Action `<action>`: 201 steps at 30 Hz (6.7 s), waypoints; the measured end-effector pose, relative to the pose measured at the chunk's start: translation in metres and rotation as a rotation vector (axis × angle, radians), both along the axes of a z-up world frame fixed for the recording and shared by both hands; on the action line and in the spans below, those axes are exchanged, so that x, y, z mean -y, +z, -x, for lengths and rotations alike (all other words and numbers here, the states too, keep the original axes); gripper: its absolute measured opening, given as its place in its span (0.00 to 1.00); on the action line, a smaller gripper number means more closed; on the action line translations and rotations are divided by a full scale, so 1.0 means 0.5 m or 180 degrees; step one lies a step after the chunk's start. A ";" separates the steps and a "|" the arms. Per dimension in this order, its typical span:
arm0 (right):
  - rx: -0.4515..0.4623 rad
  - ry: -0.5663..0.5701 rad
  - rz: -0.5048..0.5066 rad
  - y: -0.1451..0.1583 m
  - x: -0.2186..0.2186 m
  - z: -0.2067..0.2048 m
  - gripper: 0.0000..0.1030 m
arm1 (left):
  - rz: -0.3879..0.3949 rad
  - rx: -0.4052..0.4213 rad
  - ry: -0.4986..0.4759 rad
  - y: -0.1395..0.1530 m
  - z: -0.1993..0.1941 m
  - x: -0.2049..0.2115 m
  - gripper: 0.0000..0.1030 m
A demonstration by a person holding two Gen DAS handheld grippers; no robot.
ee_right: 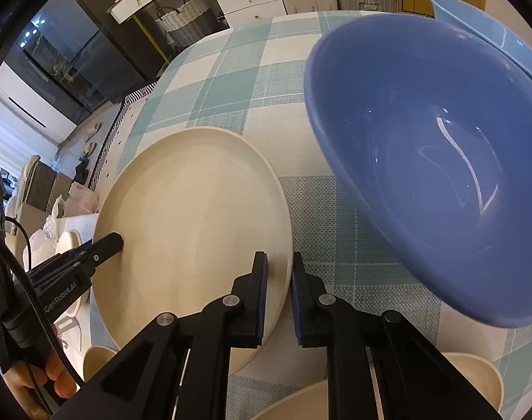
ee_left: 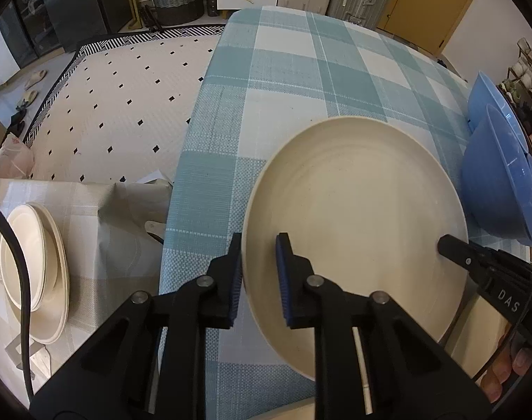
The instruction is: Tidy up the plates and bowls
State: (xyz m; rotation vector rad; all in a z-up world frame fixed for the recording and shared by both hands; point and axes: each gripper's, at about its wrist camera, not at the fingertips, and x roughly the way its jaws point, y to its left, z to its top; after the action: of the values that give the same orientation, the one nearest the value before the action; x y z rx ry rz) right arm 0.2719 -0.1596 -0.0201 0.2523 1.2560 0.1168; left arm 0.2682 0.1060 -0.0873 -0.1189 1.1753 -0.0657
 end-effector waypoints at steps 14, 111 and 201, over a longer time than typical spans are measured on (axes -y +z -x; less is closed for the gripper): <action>0.0148 0.0002 -0.0126 0.045 0.000 0.003 0.10 | 0.0102 0.0170 0.0147 0.044 0.018 -0.030 0.10; 0.0210 -0.0347 0.0025 0.095 0.316 0.399 0.09 | 0.0021 0.0230 -0.0353 0.045 0.354 0.344 0.09; 0.0427 -0.0218 -0.0071 0.146 0.374 0.394 0.92 | 0.0244 0.0281 -0.0939 0.114 0.331 0.379 0.80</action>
State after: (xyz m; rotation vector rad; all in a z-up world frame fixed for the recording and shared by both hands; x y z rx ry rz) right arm 0.0751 -0.3464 0.0527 0.3016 1.1123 0.0876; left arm 0.1027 -0.0834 -0.0302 -0.0091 1.0951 -0.3726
